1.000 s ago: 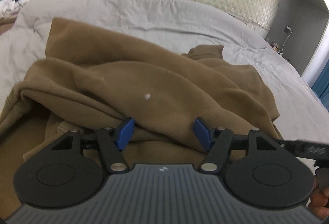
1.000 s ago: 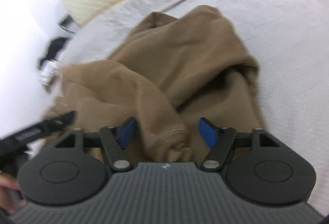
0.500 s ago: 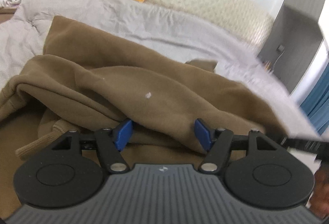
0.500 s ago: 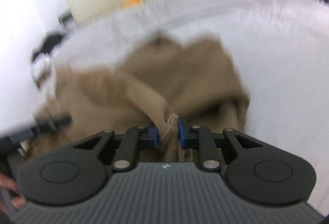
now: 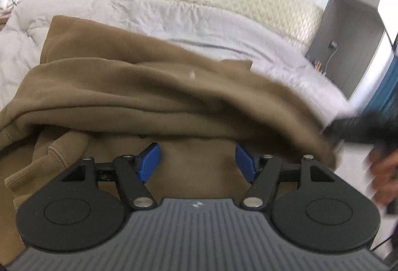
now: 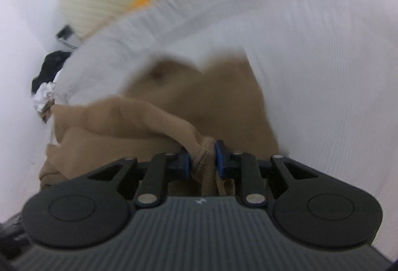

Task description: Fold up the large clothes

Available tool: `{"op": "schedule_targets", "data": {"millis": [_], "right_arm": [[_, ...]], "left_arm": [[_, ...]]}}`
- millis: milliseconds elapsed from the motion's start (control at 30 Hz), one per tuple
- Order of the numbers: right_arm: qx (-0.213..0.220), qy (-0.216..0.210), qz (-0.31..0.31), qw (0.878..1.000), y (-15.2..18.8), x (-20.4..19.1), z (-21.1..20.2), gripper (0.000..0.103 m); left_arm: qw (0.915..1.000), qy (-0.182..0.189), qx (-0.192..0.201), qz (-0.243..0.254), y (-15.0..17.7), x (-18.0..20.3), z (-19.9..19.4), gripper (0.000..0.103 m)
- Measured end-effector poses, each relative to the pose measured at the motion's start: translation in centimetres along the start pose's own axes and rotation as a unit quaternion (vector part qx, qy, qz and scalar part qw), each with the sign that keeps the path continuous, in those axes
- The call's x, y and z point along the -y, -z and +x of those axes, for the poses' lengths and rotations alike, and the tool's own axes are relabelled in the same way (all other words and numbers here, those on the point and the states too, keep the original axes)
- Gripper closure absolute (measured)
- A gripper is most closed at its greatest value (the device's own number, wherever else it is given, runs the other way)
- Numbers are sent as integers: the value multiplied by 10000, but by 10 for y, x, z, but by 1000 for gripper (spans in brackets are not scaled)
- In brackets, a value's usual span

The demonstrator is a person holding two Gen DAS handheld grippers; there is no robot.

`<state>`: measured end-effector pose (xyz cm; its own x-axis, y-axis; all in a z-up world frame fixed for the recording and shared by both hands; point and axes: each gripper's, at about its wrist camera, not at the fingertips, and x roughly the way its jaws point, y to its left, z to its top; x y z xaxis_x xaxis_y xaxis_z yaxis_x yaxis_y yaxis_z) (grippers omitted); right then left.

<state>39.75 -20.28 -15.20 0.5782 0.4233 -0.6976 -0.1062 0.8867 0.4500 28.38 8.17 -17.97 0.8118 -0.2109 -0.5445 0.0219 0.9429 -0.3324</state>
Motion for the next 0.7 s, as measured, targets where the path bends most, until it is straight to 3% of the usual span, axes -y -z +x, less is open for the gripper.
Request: {"op": "schedule_targets", "data": {"millis": [100, 200, 367, 467, 567, 633, 700], "right_arm": [[-158, -410, 850, 9954, 7, 30, 15, 75], [33, -256, 552, 9981, 3, 13, 3, 69], [898, 296, -369, 9948, 6, -10, -28, 30], [1491, 163, -410, 9878, 7, -20, -45, 30], [1897, -314, -652, 9792, 9, -34, -51, 32], [1823, -435, -931, 9779, 12, -48, -42, 33], [1508, -407, -1194, 9805, 13, -58, -22, 42]], "left_arm": [[9996, 124, 142, -223, -3, -6, -3, 32], [9978, 276, 463, -395, -9, -14, -14, 32], [9905, 114, 1189, -683, -29, -32, -29, 32], [9881, -147, 1305, -798, -53, -41, -18, 32], [9898, -221, 1201, -737, -62, -47, -5, 32], [9918, -363, 1073, -587, -60, -47, 4, 32], [9942, -560, 817, -423, -60, -48, 22, 32]]}}
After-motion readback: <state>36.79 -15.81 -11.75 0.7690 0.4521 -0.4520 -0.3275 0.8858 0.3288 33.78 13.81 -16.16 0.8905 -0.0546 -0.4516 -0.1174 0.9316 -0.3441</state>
